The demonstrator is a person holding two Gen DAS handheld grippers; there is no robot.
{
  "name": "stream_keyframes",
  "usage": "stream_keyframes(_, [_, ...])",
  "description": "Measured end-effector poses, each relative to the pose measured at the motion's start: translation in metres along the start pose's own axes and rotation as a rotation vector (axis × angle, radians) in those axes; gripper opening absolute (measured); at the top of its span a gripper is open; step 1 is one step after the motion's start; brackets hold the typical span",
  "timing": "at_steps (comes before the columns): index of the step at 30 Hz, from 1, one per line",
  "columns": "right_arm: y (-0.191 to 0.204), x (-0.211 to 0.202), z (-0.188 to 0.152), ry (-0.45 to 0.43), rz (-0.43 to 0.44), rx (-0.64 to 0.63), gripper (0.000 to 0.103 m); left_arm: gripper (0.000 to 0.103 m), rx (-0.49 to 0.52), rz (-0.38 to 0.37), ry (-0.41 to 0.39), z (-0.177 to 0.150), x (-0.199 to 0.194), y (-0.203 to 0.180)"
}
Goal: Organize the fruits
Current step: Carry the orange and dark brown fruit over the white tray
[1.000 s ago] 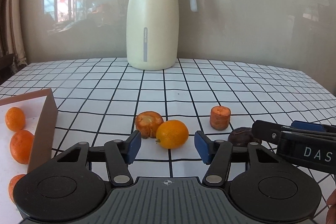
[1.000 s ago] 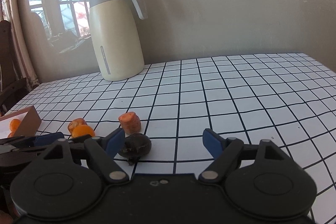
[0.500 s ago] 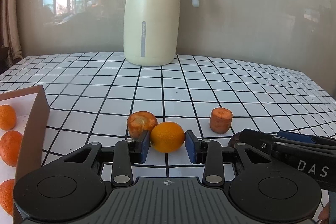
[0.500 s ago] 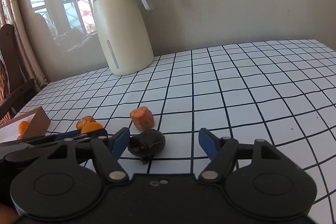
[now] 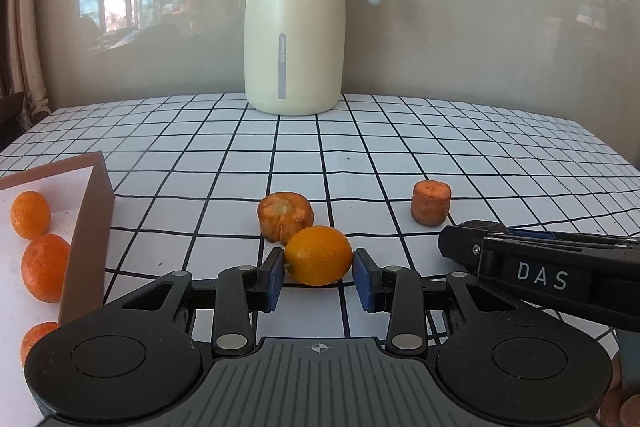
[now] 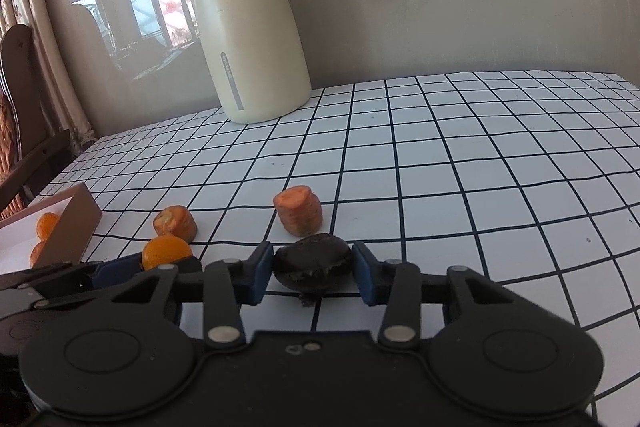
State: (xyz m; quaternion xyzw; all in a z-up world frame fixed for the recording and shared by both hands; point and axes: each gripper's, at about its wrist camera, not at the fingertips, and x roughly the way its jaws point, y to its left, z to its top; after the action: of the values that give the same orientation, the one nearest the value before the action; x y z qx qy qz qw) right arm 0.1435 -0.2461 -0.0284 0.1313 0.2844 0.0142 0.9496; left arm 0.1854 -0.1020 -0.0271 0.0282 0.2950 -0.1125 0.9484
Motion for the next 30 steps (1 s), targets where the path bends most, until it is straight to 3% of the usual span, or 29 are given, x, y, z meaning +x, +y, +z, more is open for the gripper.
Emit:
stream_keyframes(10, [0.001, -0.005, -0.002, -0.009, 0.006, -0.012, 0.034, 0.037, -0.002, -0.003, -0.037, -0.003, -0.008, -0.001])
stream_keyframes(22, [0.0, -0.043, -0.006, -0.041, 0.062, -0.035, 0.034, 0.037, -0.014, -0.013, -0.071, -0.01, -0.054, 0.017])
stream_keyframes(30, [0.028, -0.071, -0.017, -0.057, 0.128, -0.115, 0.034, 0.037, 0.0, 0.005, -0.113, -0.019, -0.092, 0.03])
